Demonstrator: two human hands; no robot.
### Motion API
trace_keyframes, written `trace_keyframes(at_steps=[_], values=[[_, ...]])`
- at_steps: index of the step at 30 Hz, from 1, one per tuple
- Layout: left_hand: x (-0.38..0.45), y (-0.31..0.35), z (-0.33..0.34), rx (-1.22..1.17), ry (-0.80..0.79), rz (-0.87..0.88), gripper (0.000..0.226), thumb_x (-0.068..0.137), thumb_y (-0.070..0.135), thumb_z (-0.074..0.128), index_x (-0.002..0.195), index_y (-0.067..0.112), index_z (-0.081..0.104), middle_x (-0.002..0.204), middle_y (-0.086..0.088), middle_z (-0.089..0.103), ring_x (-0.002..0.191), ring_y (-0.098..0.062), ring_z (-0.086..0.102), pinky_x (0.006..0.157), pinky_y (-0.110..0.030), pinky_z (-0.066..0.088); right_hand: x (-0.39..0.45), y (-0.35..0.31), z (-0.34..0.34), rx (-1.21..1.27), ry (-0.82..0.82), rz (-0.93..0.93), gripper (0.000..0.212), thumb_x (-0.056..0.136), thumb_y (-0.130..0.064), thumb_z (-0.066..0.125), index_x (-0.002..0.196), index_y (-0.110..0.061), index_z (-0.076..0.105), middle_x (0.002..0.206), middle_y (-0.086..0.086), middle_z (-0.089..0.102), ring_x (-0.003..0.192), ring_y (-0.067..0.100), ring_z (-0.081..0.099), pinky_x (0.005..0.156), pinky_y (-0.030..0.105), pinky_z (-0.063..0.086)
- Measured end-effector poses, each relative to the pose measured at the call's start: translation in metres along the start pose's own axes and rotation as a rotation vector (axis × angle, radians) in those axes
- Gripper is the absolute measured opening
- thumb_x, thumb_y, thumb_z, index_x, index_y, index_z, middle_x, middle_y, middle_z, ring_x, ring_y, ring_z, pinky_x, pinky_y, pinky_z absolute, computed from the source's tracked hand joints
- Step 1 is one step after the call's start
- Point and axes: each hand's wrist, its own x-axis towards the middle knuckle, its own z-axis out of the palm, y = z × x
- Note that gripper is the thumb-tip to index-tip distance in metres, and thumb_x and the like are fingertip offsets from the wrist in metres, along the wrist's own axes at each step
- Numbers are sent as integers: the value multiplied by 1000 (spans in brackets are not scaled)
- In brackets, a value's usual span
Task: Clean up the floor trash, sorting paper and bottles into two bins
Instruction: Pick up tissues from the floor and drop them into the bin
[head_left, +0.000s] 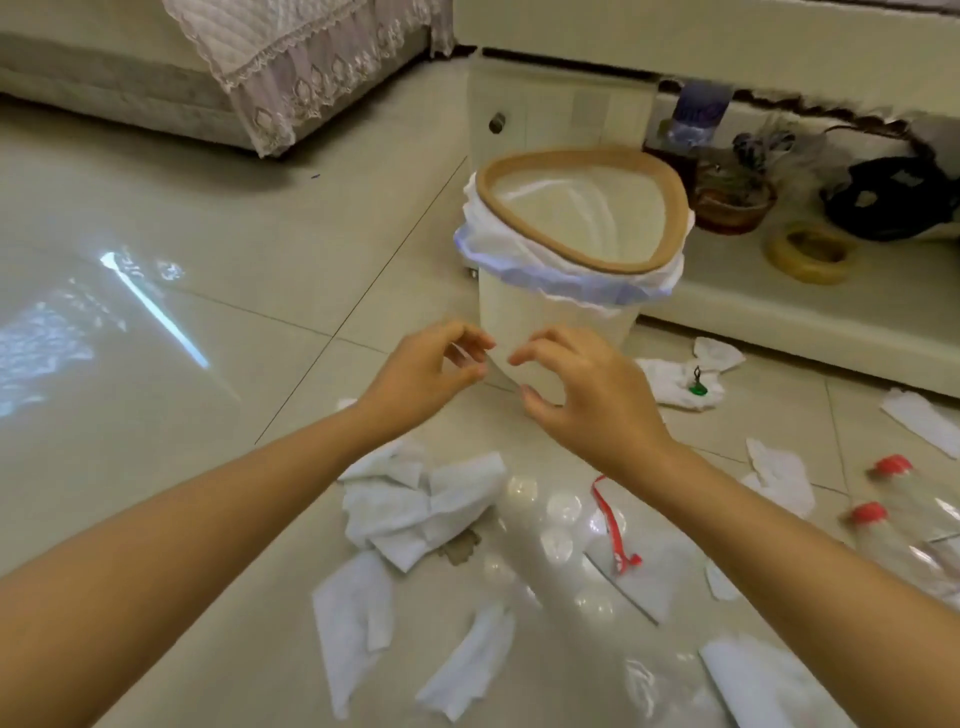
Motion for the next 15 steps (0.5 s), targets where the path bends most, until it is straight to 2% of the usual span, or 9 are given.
trace_keyframes(at_steps=[4,7,10,13,15], values=[[-37,-53,0,211,-124,-69,22,87,21,66,108,28,62,100,14,63,89,-2,59,77,-20,46,-31,-11,40,-41,-197,-3,27,82,-25,63,109,-23,64,106,-2,60,96,20,57,75,33,45],[-53,-85,-2,337,-190,-177,33,85,23,69,114,34,57,104,16,60,93,-4,57,81,-27,49,-42,-16,67,-39,-306,16,29,82,-26,62,112,-24,63,109,-3,59,97,20,57,77,33,40],[-64,-111,-2,449,-325,-239,59,77,32,77,127,36,47,121,12,56,111,-13,53,87,-31,45,-48,-19,89,-42,-401,45,35,82,-29,61,117,-25,60,115,-2,56,100,21,55,79,33,38],[-70,-126,4,634,-476,-254,95,65,48,81,144,38,28,147,7,34,130,-22,37,98,-42,38,-52,-20,108,-70,-505,57,42,84,-32,59,125,-27,55,125,-1,50,106,23,52,86,36,40],[-72,-132,8,719,-547,-280,109,60,54,81,146,40,16,154,5,21,136,-24,30,102,-47,35,-54,-20,119,-68,-546,71,44,84,-31,58,127,-28,53,129,0,48,108,25,51,85,36,39]])
